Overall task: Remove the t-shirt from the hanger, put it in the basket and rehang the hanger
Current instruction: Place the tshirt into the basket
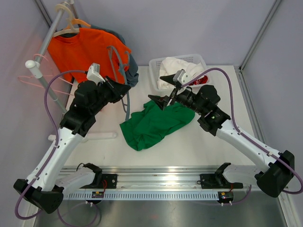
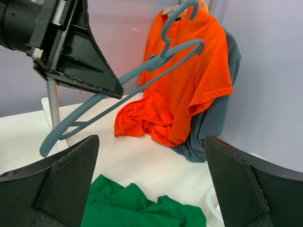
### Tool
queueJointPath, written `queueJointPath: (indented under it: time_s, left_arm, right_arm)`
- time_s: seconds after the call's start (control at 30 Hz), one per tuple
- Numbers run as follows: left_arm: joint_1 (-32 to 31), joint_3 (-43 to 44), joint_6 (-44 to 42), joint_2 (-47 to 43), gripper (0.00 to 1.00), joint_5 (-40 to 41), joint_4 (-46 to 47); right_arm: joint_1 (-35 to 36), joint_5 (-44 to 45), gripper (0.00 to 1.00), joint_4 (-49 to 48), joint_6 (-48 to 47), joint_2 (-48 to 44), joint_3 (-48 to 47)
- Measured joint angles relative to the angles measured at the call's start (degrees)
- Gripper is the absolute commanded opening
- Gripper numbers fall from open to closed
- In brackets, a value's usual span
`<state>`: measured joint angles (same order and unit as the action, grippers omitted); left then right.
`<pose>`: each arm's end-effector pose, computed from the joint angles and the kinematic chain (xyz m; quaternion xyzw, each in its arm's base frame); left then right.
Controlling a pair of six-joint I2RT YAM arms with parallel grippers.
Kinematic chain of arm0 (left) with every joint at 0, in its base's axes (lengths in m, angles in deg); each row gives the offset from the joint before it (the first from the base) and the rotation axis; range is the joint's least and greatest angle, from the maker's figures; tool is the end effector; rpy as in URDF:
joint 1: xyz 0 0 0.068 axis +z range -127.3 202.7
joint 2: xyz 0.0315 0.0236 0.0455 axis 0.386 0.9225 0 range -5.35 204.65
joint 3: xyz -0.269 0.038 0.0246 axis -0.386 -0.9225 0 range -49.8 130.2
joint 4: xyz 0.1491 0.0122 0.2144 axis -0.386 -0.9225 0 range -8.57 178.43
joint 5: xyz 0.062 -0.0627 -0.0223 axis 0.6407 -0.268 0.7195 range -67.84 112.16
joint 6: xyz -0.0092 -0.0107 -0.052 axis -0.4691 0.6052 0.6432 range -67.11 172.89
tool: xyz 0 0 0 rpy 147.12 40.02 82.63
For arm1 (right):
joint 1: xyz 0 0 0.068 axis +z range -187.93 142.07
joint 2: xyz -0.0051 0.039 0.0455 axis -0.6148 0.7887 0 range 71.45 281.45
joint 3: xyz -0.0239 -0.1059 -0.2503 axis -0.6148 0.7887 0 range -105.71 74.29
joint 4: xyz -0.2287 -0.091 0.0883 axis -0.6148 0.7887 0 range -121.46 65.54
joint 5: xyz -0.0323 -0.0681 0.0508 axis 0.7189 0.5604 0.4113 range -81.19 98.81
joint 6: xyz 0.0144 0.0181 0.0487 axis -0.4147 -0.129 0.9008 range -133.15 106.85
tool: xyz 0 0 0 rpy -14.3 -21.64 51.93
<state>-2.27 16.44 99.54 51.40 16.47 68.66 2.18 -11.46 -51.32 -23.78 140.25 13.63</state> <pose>0.1931 -0.0938 0.4143 -0.1129 0.7590 -0.4054 0.4968 0.2067 0.1903 0.4062 -0.3896 0.5029 0.3017 0.7101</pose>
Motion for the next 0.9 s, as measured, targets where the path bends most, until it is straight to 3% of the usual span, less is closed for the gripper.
queueJointPath:
  time_s: [0.23,0.53,0.73,0.9]
  left_arm:
    - [-2.3,1.4,4.0,2.4,0.00,9.7,1.6]
    - [-5.6,1.4,5.5,2.3,0.00,20.7,6.6]
    - [-5.7,2.3,5.3,1.8,0.00,25.7,8.1]
    - [-5.7,5.4,5.0,1.8,0.00,28.9,9.7]
  right_arm:
    - [0.0,2.3,1.00,1.1,0.7,-0.2,-0.5]
    - [-0.5,10.3,1.00,17.5,7.8,12.6,-14.8]
    - [-0.5,10.0,1.00,26.6,9.9,17.9,-12.2]
    - [-0.5,9.7,0.99,27.8,11.0,19.0,-7.3]
